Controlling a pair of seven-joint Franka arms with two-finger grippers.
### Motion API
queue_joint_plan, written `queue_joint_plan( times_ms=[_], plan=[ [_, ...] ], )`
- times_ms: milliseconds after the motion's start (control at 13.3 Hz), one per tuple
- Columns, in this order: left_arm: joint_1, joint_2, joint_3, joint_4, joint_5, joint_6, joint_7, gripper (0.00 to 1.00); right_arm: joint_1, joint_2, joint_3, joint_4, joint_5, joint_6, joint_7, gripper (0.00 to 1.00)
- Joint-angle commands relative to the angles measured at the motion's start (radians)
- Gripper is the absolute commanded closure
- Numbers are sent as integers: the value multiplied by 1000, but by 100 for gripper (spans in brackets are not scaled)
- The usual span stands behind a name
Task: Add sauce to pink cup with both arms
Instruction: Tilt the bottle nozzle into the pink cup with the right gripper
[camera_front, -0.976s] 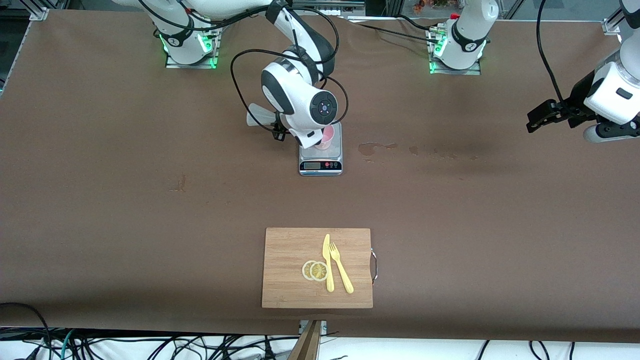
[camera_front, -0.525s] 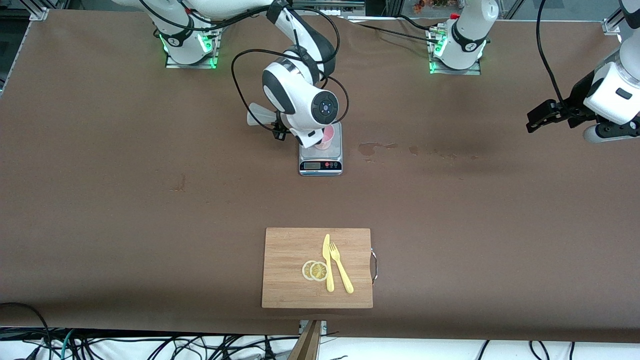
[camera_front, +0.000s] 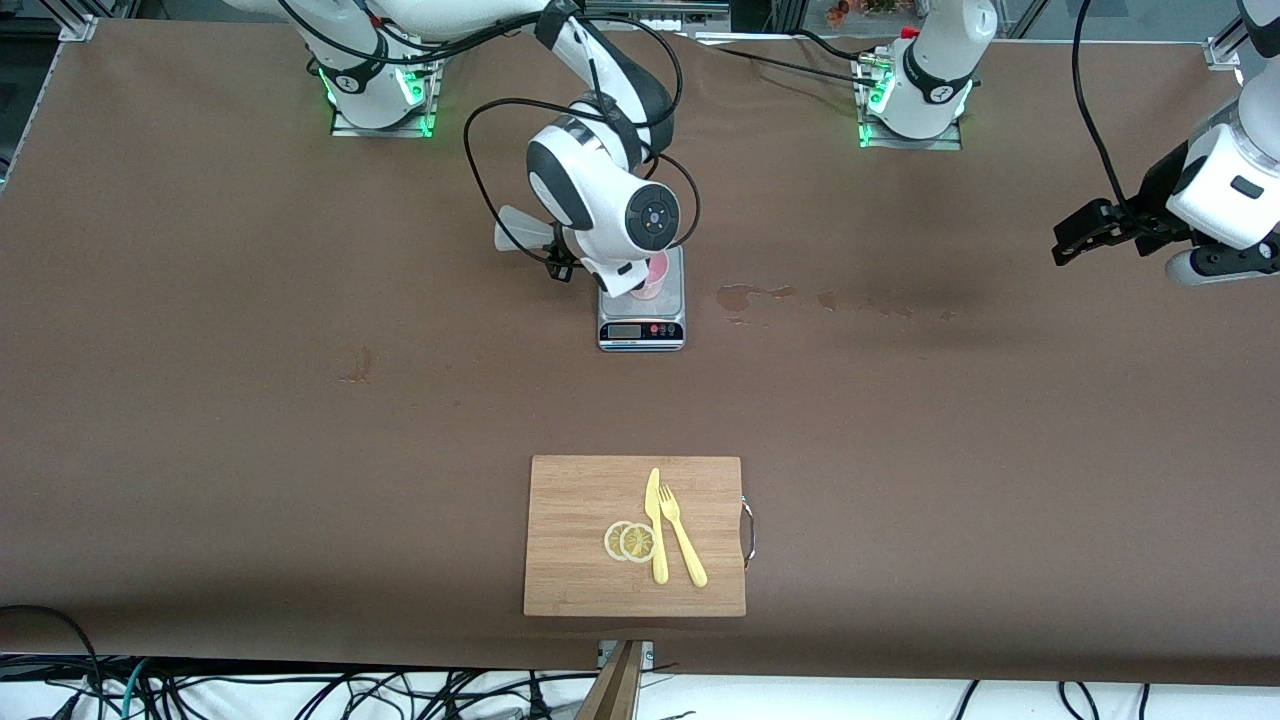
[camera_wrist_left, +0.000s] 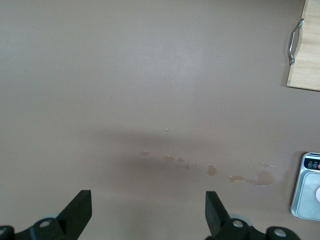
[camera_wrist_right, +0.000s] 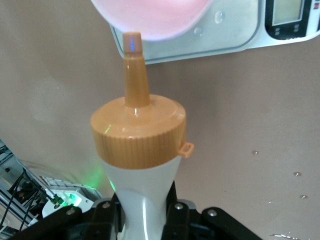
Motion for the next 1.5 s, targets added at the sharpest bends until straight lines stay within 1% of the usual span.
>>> queue_joint_plan(
  times_ms=[0,150,375,600,676,901,1051,1201,1426],
  plan=[
    [-5,11,-1,25,2,-12,7,0,-2,44,11,89,-33,-79,7,79],
    [-5,11,-1,25,2,-12,7,0,-2,64,11,133,-35,-113,7,79],
    [-7,11,-1,25,2,-14,7,0,-3,70,9,153,-35,-123,5,79],
    [-7,11,-1,25,2,-14,7,0,-3,74,9,155,-35,-125,7,81],
    [-7,11,-1,25,2,-14,7,0,-3,74,9,155,-35,-125,5,84],
    [-7,11,-1,25,2,-14,7,0,-3,74,9,155,-35,-125,5,86],
    [-7,11,-1,25,2,-14,8,0,-3,74,8,155,-35,-127,4,90],
    [-7,11,-1,25,2,-14,7,0,-3,76,8,155,-35,-125,4,92],
    [-5,11,-1,25,2,-14,7,0,-2,82,9,158,-33,-127,5,92]
  ],
)
